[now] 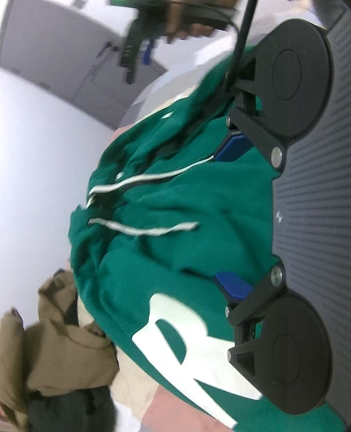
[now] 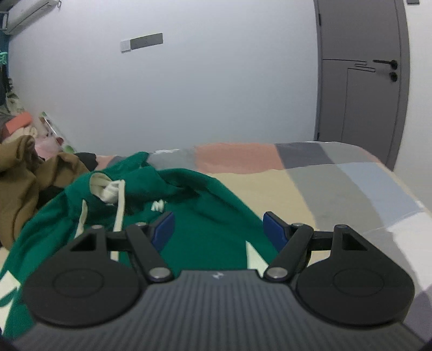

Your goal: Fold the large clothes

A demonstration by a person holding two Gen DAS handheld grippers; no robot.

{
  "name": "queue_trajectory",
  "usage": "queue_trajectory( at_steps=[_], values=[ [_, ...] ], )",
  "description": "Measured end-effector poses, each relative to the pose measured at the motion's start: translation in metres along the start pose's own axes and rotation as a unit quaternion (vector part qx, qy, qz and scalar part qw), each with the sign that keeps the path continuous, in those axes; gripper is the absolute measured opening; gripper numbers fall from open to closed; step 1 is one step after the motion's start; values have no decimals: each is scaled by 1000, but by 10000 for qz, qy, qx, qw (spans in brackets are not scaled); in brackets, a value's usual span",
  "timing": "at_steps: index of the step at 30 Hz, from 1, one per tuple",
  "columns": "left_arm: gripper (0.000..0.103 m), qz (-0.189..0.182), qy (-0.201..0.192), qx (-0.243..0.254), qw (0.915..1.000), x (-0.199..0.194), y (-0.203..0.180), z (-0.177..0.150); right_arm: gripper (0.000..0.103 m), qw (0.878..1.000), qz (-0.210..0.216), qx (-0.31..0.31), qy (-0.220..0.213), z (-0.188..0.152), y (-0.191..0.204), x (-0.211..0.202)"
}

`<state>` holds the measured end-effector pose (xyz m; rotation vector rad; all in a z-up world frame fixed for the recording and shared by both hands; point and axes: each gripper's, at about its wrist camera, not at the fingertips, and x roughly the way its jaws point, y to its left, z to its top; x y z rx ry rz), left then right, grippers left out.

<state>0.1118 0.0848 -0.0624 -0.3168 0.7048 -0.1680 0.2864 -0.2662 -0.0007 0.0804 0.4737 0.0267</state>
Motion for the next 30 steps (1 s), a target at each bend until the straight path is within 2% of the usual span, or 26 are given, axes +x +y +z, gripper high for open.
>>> queue_trajectory(
  at_steps=[4, 8, 11, 13, 18, 20, 22, 23, 24, 26, 30],
  values=[
    [91, -125, 137, 646, 9977, -12, -32, -20, 73, 9997, 12, -3, -246, 9, -14, -27],
    [91, -336, 357, 1191, 9917, -11, -59, -38, 73, 9986, 89, 46, -526, 31, -23, -53],
    [91, -180, 456, 1375, 9893, -4, -66, -44, 73, 9968, 147, 46, -783, 48, -27, -70],
    [91, -3, 488, 1313, 9901, 1, -63, -42, 74, 9965, 184, 91, -805, 53, -32, -76],
    [91, 859, 355, 815, 9923, 9, -35, -30, 74, 9981, 370, 382, -307, 26, -48, -72],
    [91, 1345, 225, 551, 9891, 7, -20, -25, 74, 9964, 513, 669, 79, 3, -55, -64],
    [91, 1812, 69, 445, 9824, 6, -9, -21, 74, 9934, 602, 870, 450, -24, -58, -56],
    [91, 2009, 14, 419, 9787, 6, -4, -20, 76, 9924, 648, 854, 601, -36, -56, -53],
    [91, 2208, -38, 381, 9746, 5, 1, -18, 82, 9914, 687, 787, 789, -48, -53, -49],
    [91, 2383, -46, 294, 9707, 4, 9, -17, 83, 9897, 725, 566, 1098, -70, -46, -43],
    [91, 2627, 114, 177, 9647, 9, 19, -20, 83, 9882, 604, -134, 1399, -99, -29, -35]
  ],
)
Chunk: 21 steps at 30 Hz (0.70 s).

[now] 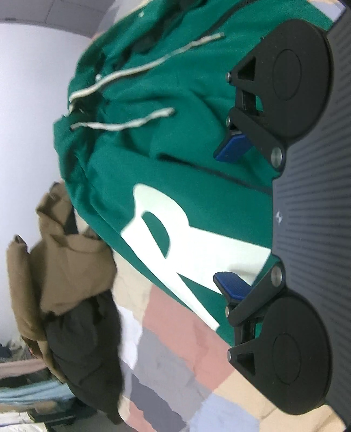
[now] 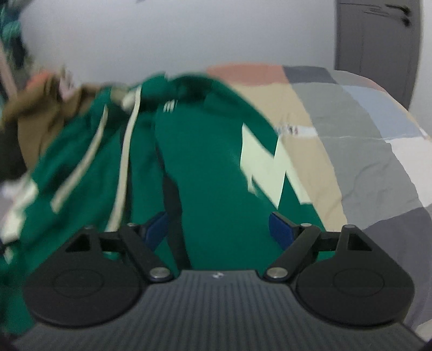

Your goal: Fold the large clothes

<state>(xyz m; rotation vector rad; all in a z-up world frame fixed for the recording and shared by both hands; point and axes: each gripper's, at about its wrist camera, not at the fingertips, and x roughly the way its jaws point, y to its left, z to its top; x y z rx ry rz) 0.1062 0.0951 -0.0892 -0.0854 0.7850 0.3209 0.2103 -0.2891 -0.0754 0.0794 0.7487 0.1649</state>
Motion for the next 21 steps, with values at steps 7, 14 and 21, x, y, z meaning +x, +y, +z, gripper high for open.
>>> queue_trajectory(
  at_steps=[7, 14, 21],
  values=[
    [90, 559, 181, -165, 9981, 20, 9, -3, 74, 9991, -235, -283, 207, -21, -8, 15],
    [73, 610, 254, -723, 9952, 29, 32, 0, 36, 9994, -282, 184, 125, -18, -24, 9],
    [16, 592, 110, -978, 9934, 24, 47, 6, 17, 9976, -542, 329, -268, -8, -40, -9]
  ],
)
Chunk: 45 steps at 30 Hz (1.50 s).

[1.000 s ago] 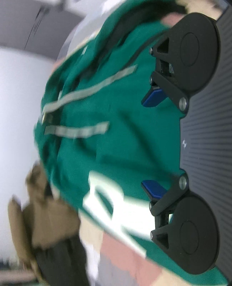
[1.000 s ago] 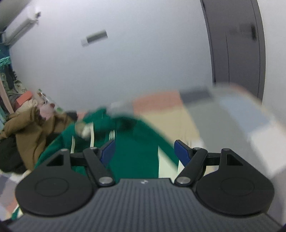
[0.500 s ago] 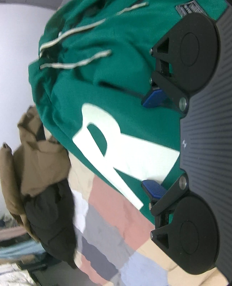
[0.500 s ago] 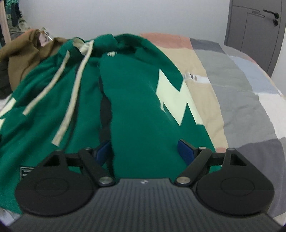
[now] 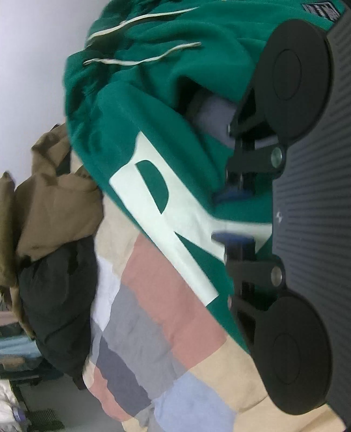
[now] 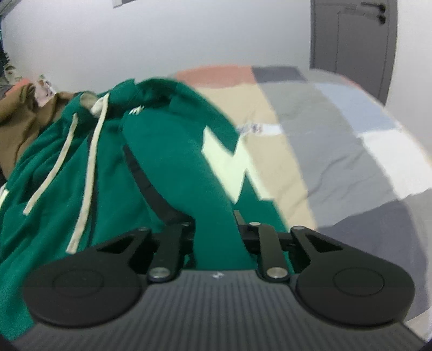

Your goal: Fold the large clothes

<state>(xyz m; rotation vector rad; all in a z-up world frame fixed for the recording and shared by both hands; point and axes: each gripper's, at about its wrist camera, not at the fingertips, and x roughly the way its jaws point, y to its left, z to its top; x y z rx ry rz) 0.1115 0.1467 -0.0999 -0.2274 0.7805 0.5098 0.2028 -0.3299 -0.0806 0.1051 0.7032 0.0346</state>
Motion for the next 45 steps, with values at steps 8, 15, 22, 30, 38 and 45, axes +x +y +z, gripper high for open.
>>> queue_trajectory(
  at_steps=[8, 15, 22, 30, 38, 45],
  values=[
    [5, 301, -245, -616, 9973, -6, 39, 43, 14, 9993, -354, -49, -133, 31, -30, -1],
    [5, 868, -946, -476, 9906, -9, 71, 99, 12, 9904, -955, -468, -883, 92, -49, -11],
    [2, 1699, -1365, -607, 9741, 20, 107, 122, 12, 9763, -1698, -463, -1261, 150, -84, 9],
    [2, 1484, -220, -1035, 9833, 91, 151, 104, 12, 9683, -2419, -218, -583, 116, -125, 106],
    [2, 1345, 196, -1062, 9850, 105, 147, 89, 13, 9744, -2235, 127, -203, 53, -140, 151],
    [14, 1107, -42, -707, 9913, 63, 120, 97, 22, 9834, -1700, 478, -409, 63, -133, 100]
  ],
)
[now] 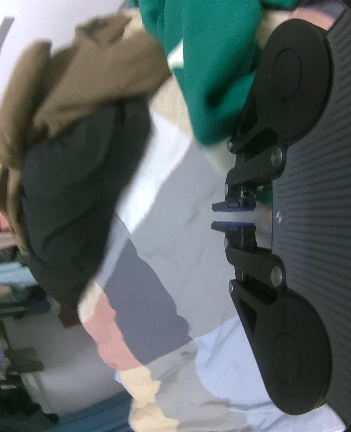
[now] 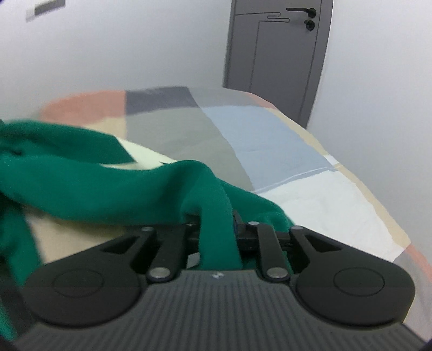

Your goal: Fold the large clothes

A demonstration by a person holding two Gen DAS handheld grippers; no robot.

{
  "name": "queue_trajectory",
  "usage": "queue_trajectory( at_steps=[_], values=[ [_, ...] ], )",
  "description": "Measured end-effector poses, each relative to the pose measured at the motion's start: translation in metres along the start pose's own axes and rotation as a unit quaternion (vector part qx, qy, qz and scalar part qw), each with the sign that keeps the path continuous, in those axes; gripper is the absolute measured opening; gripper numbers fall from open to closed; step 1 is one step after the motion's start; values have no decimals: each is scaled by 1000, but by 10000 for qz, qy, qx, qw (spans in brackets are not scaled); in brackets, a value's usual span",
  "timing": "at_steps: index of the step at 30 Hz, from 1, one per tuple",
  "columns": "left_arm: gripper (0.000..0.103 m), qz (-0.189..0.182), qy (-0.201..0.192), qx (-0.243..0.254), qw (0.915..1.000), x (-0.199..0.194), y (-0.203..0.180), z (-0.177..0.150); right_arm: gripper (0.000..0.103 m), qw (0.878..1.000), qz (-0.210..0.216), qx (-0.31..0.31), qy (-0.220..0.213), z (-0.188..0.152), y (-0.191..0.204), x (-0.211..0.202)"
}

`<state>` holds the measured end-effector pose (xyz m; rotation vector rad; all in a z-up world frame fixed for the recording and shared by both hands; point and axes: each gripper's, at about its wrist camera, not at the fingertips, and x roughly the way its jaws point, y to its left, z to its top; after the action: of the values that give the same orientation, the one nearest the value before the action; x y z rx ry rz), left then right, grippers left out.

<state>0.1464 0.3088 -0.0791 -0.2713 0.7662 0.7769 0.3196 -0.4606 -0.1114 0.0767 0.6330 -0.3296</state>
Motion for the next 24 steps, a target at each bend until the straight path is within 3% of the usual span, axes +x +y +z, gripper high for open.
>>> queue_trajectory(
  at_steps=[2, 4, 6, 10, 13, 17, 21, 24],
  values=[
    [24, -221, -160, 62, 9996, -25, -6, -1, 36, 9996, 207, 208, -17, 3, -1, -21],
    [30, -355, -341, 168, 9986, -48, -13, -2, 66, 9980, 473, 403, -87, 4, 1, -44],
    [38, -602, -476, 222, 9968, -71, -17, -4, 74, 9960, 671, 547, -218, 6, 5, -67],
    [51, -1139, -681, 222, 9909, -116, -26, -14, 74, 9912, 1151, 574, -311, 9, 29, -109],
    [58, -1580, -725, 111, 9847, -144, -30, -28, 75, 9874, 1502, 486, -134, 1, 51, -135],
    [59, -2342, -393, -131, 9713, -164, -43, -61, 75, 9754, 2129, 444, 348, -27, 78, -163],
    [59, -2671, 138, 278, 9632, -163, -73, -92, 75, 9615, 2528, 352, 1019, -56, 98, -162],
    [61, -2690, 460, 467, 9609, -157, -89, -107, 87, 9613, 2535, -8, 1074, -75, 108, -158]
  ],
)
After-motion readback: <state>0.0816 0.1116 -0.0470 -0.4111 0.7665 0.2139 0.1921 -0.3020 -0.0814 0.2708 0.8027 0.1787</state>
